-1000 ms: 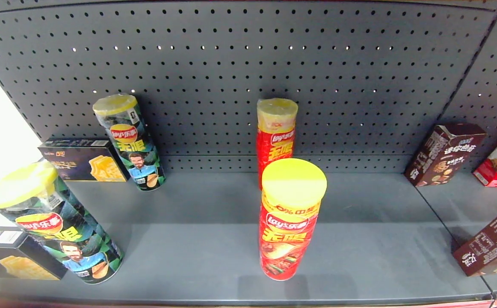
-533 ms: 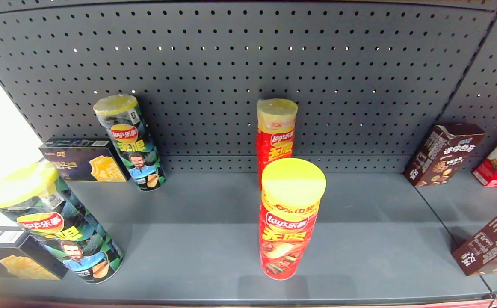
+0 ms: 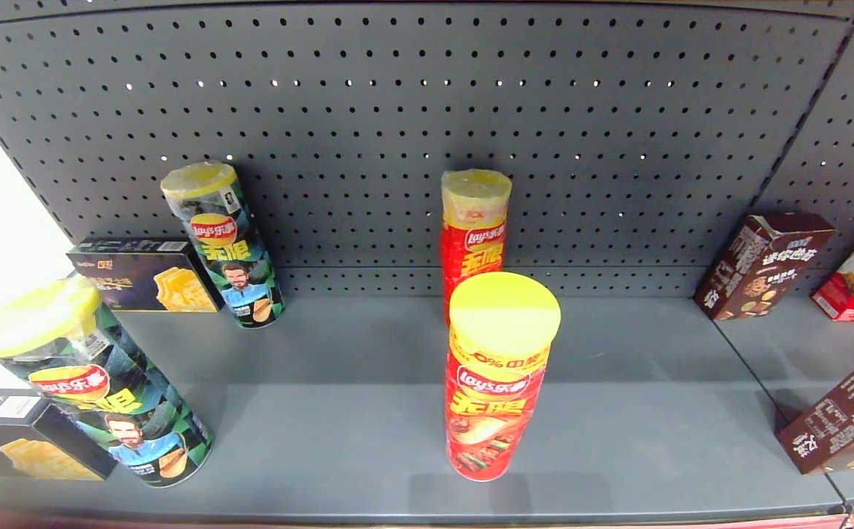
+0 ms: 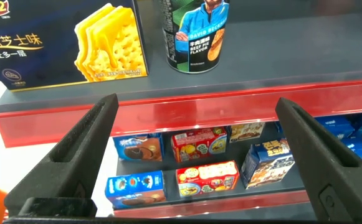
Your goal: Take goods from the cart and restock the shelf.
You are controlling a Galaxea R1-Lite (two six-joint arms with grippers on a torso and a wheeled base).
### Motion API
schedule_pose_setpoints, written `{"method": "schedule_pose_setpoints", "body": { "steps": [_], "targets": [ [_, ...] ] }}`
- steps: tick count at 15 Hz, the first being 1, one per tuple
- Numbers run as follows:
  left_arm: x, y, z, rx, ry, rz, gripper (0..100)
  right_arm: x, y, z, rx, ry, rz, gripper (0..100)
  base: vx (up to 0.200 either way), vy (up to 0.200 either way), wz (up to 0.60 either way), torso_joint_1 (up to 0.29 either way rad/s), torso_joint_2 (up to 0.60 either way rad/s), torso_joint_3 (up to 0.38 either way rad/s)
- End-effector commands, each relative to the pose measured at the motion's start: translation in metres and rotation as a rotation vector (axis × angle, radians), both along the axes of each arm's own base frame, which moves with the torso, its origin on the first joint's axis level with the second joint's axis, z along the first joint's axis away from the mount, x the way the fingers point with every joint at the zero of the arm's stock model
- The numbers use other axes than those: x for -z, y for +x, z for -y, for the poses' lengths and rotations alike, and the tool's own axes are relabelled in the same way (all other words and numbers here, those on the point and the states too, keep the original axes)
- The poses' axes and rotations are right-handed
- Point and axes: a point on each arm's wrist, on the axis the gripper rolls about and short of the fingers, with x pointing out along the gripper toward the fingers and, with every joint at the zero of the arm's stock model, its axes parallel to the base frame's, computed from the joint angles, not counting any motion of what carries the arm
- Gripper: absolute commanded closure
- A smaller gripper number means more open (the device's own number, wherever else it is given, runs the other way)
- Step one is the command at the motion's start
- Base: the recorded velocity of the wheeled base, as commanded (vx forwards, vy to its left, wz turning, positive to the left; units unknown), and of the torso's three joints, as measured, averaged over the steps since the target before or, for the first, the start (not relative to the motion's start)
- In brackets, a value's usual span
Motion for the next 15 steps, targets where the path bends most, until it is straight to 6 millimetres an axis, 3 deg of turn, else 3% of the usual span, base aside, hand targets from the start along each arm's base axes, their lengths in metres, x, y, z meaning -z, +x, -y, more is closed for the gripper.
{"method": "schedule_pose_setpoints", "body": {
  "steps": [1, 3, 5, 15],
  "targets": [
    [0.0, 0.0001, 0.0, -0.001, 0.0, -0.002, 0, -0.0012, 0.0014, 0.0026, 0.122, 0.052, -0.009, 0, 0.0, 0.0, 0.0, 0.0, 0.0, 0.0],
    [0.0, 0.0001, 0.0, -0.002, 0.001, -0.001, 0, 0.0021, 0.0004, 0.0055, 0.235, 0.043, -0.012, 0, 0.0, 0.0, 0.0, 0.0, 0.0, 0.0],
    [0.0, 0.0001, 0.0, -0.001, 0.0, -0.002, 0, 0.0053, 0.0004, 0.0034, 0.146, -0.061, -0.039, 0, 0.0, 0.0, 0.0, 0.0, 0.0, 0.0],
    [0.0, 0.0002, -0.0008, -0.034, -0.003, -0.002, 0, 0.0055, 0.0004, 0.0032, 0.135, -0.035, -0.041, 0, 0.0, 0.0, 0.0, 0.0, 0.0, 0.0]
  ]
}}
